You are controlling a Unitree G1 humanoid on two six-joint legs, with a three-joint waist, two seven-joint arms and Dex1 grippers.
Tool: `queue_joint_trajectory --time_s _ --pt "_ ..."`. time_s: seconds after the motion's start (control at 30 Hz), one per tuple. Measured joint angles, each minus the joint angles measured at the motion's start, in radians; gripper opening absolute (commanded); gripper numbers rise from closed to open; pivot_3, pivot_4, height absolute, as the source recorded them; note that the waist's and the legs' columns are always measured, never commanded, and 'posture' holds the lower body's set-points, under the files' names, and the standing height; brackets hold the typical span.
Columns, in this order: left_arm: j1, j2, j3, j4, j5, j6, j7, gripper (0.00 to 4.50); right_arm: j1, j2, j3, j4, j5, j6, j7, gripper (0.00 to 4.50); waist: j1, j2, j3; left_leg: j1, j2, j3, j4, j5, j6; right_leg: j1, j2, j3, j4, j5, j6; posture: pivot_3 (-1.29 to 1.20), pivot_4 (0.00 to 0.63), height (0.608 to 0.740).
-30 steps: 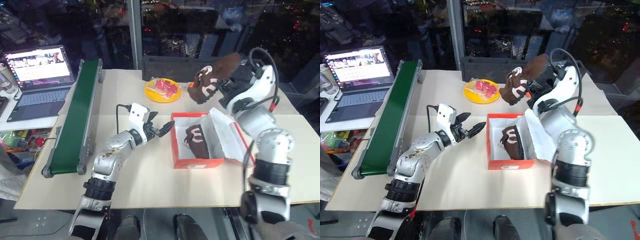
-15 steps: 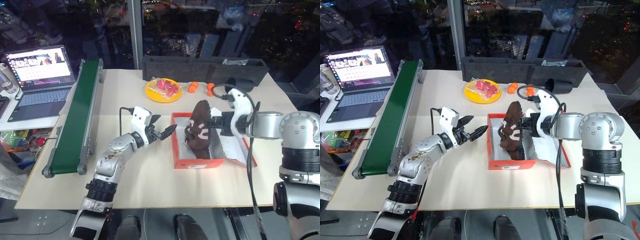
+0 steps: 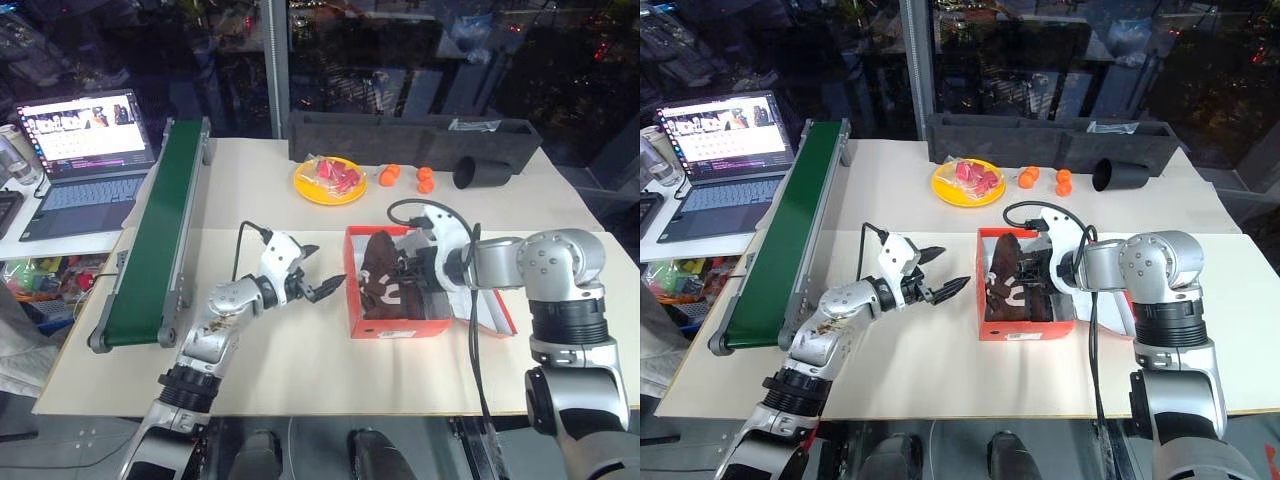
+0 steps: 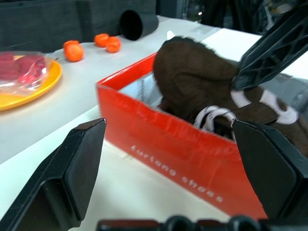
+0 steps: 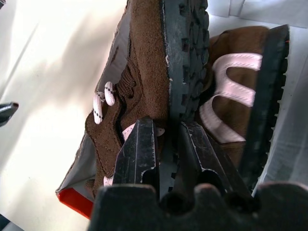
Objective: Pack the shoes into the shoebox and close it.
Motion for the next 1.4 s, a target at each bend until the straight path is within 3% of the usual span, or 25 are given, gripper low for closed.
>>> queue_joint_trajectory --time_s 0.17,0.33,0.6,0.63,0.7,0.87,1.1,1.27,1.4 --pt "-0.004 -0.025 -0.002 0.026 0.001 -0.006 -0.006 4.48 -0.011 0.057 0.04 0.03 -0.076 -0.003 0.032 0.37 -0.008 0.0 0.0 0.002 0.0 0.0 0.0 0.0 0.0 0.001 0.0 0.0 0.0 0.0 0.0 0.0 0.15 0.713" --pt "-0.01 -0.039 -0.024 0.047 0.01 -0.024 -0.029 4.48 0.02 0.114 0.089 0.151 -0.181 -0.126 0.082 0.37 -0.005 0.0 0.0 0.004 0.0 0.0 0.0 0.0 0.0 0.003 0.0 0.0 0.001 0.0 0.0 0.0 0.15 0.713" --pt "-0.022 -0.043 -0.027 0.056 0.027 -0.042 -0.049 4.48 0.011 0.152 0.122 0.306 -0.287 -0.267 0.202 0.37 -0.011 -0.006 -0.009 0.025 0.002 0.0 0.0 0.0 0.001 0.023 0.002 0.0 -0.001 -0.004 0.006 0.0 0.15 0.713" --pt "-0.022 -0.043 -0.028 0.056 0.028 -0.042 -0.049 4.5 0.009 0.156 0.122 0.318 -0.3 -0.279 0.213 1.24 -0.012 -0.006 -0.009 0.027 0.002 0.0 0.0 0.001 0.001 0.025 0.002 0.001 -0.001 -0.004 0.006 0.0 0.15 0.713" --pt "-0.022 -0.045 -0.029 0.056 0.031 -0.042 -0.05 4.5 0.012 0.173 0.109 0.334 -0.32 -0.29 0.213 1.75 -0.013 -0.005 -0.009 0.031 0.002 0.0 0.0 0.001 0.002 0.028 0.003 0.001 -0.001 -0.007 0.0 0.0 0.15 0.713" --pt "-0.022 -0.044 -0.029 0.055 0.035 -0.041 -0.052 4.5 0.018 0.201 0.046 0.305 -0.335 -0.274 0.184 3.49 -0.015 -0.005 -0.009 0.028 0.001 0.0 0.0 0.001 0.002 0.026 0.003 0.002 0.0 -0.005 0.005 0.0 0.15 0.713" --pt "-0.021 -0.028 -0.02 0.048 0.035 -0.038 -0.057 4.5 -0.019 0.208 -0.172 0.027 -0.344 -0.114 0.065 3.49 -0.002 -0.001 -0.007 0.002 0.0 -0.001 0.0 0.001 0.002 0.0 0.002 0.002 0.002 -0.001 0.0 0.0 0.15 0.713" --pt "-0.026 -0.023 -0.016 0.048 0.034 -0.03 -0.066 4.5 -0.072 0.187 -0.354 -0.22 -0.244 0.038 0.061 3.49 0.0 -0.001 -0.007 0.0 0.0 -0.002 -0.002 0.0 0.004 -0.002 0.002 0.001 0.001 -0.002 -0.001 0.0 0.15 0.713" --pt "-0.031 -0.014 -0.015 0.049 0.026 -0.024 -0.099 4.5 0.028 0.165 -0.451 -0.344 -0.139 0.047 0.032 2.46 0.003 -0.001 -0.007 0.0 -0.001 -0.002 -0.001 -0.001 0.004 0.0 0.001 0.0 0.0 -0.002 0.0 0.0 0.15 0.713"
